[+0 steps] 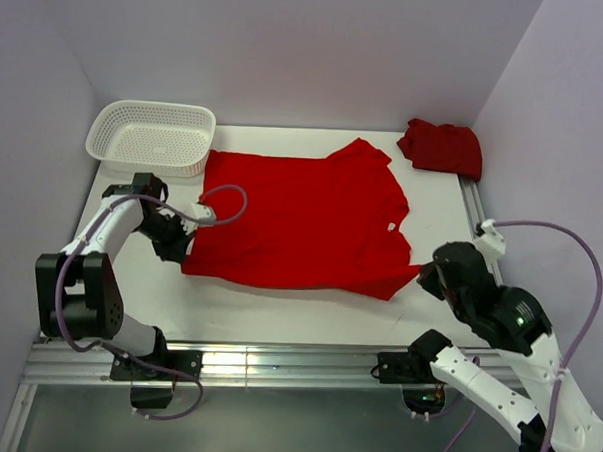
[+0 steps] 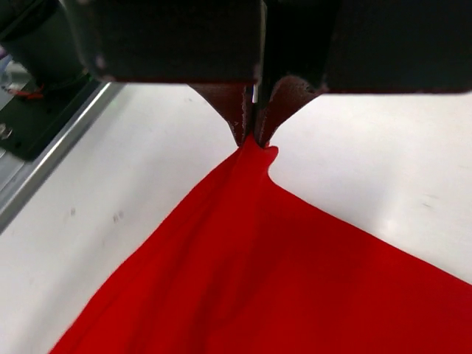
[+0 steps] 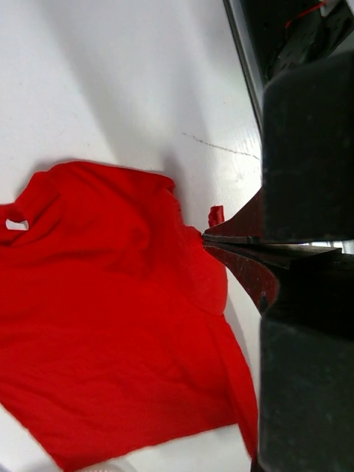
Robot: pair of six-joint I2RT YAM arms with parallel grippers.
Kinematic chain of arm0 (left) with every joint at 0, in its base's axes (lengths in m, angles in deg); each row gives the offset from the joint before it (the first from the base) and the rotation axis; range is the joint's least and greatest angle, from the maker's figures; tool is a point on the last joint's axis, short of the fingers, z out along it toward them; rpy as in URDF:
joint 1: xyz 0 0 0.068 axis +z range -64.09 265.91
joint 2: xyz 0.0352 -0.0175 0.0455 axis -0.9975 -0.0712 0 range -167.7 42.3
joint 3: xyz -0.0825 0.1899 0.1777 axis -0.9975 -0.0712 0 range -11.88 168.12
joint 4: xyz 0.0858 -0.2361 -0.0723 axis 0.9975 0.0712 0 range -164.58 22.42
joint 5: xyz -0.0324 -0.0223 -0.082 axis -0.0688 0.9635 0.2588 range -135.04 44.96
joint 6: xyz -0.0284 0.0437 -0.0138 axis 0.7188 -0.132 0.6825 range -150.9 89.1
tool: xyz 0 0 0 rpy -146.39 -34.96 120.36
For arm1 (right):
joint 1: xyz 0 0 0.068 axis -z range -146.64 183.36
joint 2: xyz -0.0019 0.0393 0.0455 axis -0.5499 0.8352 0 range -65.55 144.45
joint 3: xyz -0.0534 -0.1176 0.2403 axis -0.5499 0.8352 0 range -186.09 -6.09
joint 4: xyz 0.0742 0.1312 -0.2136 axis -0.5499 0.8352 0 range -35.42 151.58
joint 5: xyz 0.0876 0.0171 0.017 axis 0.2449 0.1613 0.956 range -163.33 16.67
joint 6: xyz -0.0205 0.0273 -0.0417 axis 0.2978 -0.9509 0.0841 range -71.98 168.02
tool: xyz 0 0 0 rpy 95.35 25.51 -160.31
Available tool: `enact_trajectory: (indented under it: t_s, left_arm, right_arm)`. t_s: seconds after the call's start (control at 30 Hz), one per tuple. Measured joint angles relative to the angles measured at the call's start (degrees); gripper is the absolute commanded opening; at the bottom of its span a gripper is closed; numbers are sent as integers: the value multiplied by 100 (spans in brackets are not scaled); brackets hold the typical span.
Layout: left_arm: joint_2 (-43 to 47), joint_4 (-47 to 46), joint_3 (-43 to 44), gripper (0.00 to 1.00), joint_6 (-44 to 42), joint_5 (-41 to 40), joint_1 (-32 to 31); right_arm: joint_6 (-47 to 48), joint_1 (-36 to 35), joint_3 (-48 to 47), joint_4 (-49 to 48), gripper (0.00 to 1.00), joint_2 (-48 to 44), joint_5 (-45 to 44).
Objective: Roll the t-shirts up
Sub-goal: Fold the tshirt
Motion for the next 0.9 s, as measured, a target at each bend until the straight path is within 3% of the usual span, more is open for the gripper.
enact_trajectory:
  t_s: [0.2,0.53,0.9]
  left_arm:
    - [-811,-208,903,0,684,352,-7]
    - [-1801,-892,1637,0,1897,361,-146]
    - [-2645,-1574,2415,0,3040,-46,-382]
  right_arm:
    - [564,188,-190,-741,0,1335,-37]
    - [1810,1917,-103,-2511,0,2804,866]
    - [2374,2422,-205,-3410,0,4234,1287]
